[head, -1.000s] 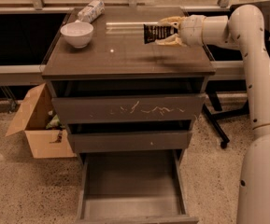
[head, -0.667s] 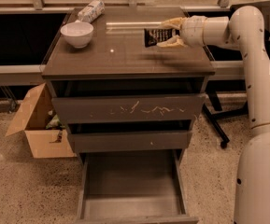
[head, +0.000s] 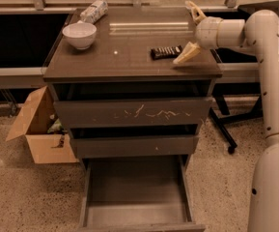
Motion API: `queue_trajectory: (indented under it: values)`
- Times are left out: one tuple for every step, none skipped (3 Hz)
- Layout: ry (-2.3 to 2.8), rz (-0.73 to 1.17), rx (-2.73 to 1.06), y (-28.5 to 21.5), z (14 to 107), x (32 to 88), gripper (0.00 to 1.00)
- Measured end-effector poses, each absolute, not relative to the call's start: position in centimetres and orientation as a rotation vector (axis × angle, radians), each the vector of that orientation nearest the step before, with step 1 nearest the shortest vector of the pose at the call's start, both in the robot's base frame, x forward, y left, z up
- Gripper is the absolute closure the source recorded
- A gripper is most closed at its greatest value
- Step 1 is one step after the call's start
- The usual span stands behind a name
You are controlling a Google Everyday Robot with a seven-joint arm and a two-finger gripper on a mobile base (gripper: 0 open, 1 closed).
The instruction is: Pick rxbar chocolate from bottom drawer and place on counter
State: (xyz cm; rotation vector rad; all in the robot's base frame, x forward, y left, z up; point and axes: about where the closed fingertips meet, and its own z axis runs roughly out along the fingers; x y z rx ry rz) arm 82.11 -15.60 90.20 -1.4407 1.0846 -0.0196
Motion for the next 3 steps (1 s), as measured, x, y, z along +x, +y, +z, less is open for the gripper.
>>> queue_trajectory:
  values:
    - [1.016, -0.127, -1.412, -17.1, 94.3, 80.4, 0.0]
    - [0.891, -0.253, -1.408, -17.0, 99.5, 77.4, 0.0]
    - [0.783, -0.355, -1.413, -16.5, 103.6, 74.3, 0.0]
